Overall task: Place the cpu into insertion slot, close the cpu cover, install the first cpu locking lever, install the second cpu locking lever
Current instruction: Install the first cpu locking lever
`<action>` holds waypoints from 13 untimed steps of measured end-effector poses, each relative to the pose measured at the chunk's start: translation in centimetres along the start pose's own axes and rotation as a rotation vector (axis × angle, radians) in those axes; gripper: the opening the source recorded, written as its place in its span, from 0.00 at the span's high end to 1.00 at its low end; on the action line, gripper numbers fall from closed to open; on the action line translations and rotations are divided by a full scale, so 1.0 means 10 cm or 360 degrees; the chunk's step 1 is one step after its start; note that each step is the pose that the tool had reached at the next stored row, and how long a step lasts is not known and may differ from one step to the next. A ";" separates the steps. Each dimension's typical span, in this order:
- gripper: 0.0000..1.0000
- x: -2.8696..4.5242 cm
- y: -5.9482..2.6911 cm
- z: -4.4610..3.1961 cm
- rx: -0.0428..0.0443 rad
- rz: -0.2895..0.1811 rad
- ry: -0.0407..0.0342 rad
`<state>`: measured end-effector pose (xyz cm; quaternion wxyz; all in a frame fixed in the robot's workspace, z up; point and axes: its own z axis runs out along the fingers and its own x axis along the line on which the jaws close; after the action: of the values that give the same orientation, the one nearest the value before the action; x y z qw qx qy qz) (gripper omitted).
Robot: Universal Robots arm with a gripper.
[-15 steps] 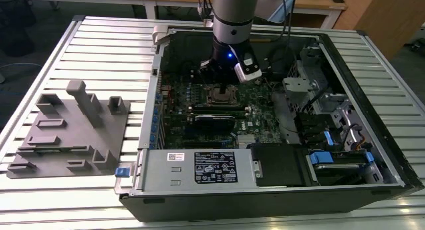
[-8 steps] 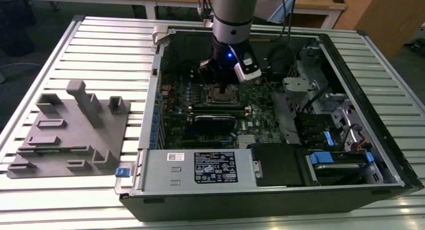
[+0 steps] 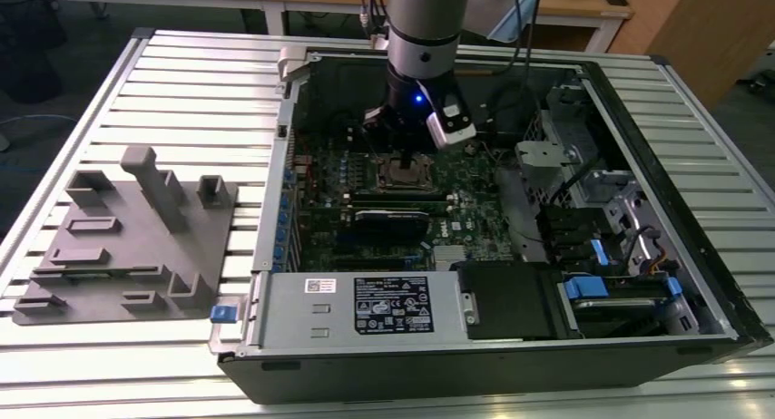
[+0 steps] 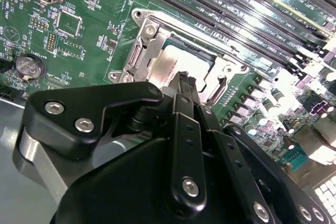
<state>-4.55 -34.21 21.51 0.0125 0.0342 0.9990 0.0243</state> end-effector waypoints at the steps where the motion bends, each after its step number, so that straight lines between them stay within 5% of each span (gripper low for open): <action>1: 0.89 0.000 0.000 0.000 0.0000 0.0000 0.0000; 13: 0.89 -0.001 0.004 -0.039 0.0000 0.0000 0.0000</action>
<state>-4.55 -34.19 21.91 0.0124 0.0342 0.9990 0.0243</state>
